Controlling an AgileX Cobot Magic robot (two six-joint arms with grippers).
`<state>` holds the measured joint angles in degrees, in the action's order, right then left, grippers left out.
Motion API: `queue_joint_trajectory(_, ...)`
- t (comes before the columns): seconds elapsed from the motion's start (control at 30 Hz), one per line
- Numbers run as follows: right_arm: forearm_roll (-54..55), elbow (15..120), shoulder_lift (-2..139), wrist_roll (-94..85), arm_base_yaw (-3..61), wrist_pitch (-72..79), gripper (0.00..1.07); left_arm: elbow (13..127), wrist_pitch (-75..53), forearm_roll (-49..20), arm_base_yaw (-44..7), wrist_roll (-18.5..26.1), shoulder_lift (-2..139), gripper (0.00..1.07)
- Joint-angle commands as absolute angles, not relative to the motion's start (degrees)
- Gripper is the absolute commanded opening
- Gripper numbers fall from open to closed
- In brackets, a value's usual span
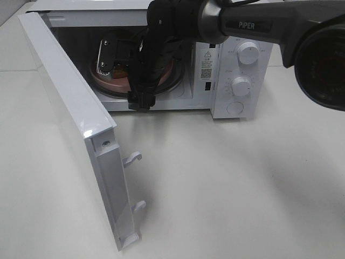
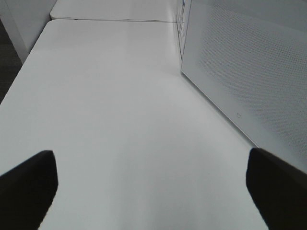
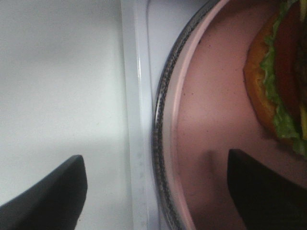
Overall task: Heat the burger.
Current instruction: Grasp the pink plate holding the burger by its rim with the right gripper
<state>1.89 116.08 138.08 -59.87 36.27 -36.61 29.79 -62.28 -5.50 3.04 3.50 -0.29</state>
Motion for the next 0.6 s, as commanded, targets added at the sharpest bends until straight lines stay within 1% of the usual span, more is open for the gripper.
queue_joint_trajectory(0.03, 2.23, 116.43, 138.66, -59.36, 36.04, -35.12, 0.79, 29.62, -61.42, -5.44, 3.15, 3.15, -0.52, 1.00)
queue_joint_trajectory(0.3, 2.46, 116.60, 139.46, -58.73, 35.92, -33.58, 0.77, 29.62, -61.42, -5.44, 3.15, 3.15, -0.52, 1.00)
queue_joint_trajectory(0.6, 2.46, 119.06, 140.55, -56.78, 35.70, -34.15, 0.76, 29.62, -61.42, -5.44, 3.15, 3.15, -0.52, 1.00)
